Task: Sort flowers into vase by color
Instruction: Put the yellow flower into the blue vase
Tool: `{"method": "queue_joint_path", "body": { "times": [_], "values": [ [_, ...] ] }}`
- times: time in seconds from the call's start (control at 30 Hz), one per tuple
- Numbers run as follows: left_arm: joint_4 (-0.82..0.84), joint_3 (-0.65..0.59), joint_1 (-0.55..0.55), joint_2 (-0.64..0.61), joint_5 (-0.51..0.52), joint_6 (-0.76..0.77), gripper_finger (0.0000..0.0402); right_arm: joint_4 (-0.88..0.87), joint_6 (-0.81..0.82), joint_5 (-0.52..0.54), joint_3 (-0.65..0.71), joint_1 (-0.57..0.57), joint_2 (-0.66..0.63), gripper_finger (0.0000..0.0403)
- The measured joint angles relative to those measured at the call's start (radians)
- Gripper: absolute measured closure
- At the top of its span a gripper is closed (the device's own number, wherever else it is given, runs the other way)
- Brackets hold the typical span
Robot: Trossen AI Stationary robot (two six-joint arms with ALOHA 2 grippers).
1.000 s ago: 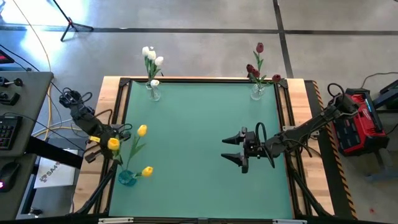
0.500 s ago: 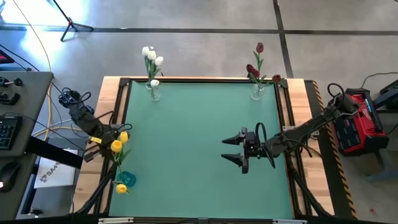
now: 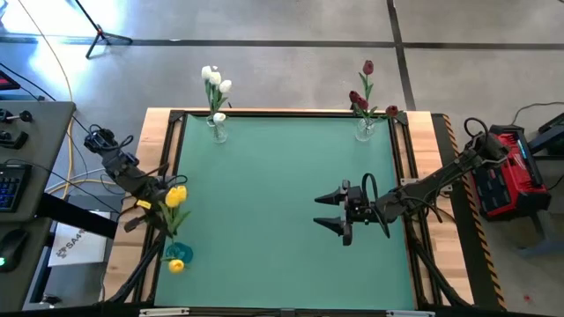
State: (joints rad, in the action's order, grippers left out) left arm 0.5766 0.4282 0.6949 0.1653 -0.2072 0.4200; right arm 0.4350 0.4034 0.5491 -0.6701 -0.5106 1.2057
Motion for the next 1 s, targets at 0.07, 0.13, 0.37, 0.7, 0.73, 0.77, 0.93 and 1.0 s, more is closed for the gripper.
{"method": "queue_joint_path", "body": {
  "times": [0.07, 0.13, 0.37, 0.7, 0.73, 0.77, 0.93, 1.0],
  "values": [
    [0.007, -0.006, 0.0, 0.0, -0.001, 0.046, 0.034, 0.002, 0.0, 0.0, 0.0, 0.0, 0.0, 0.0107],
    [0.003, -0.006, 0.0, 0.0, -0.013, 0.082, 0.0319, 0.003, 0.0, 0.0, 0.0, 0.0, 0.0, 0.0107],
    [0.001, -0.003, 0.0, 0.0, -0.256, 0.293, 0.0268, 0.003, -0.012, 0.0, -0.018, 0.0, 0.0, 0.0107],
    [-0.018, -0.001, 0.0, 0.0, -0.284, 0.47, 0.0268, -0.005, -0.072, -0.007, -0.055, 0.0, 0.0, 0.0107],
    [-0.025, -0.001, 0.0, 0.0, -0.278, 0.466, 0.0268, -0.005, -0.072, -0.007, -0.055, 0.0, 0.0, 0.0107],
    [-0.033, -0.001, 0.0, 0.0, -0.277, 0.463, 0.0268, -0.005, -0.072, -0.007, -0.055, 0.0, 0.0, 0.0107],
    [-0.102, 0.0, 0.0, 0.0, -0.254, 0.392, 0.0268, -0.006, -0.072, -0.031, -0.055, 0.0, 0.0, 0.0107],
    [-0.094, 0.0, 0.0, 0.0, -0.236, 0.369, 0.0268, -0.006, -0.076, -0.044, -0.056, 0.0, 0.0, 0.0107]
  ]
}}
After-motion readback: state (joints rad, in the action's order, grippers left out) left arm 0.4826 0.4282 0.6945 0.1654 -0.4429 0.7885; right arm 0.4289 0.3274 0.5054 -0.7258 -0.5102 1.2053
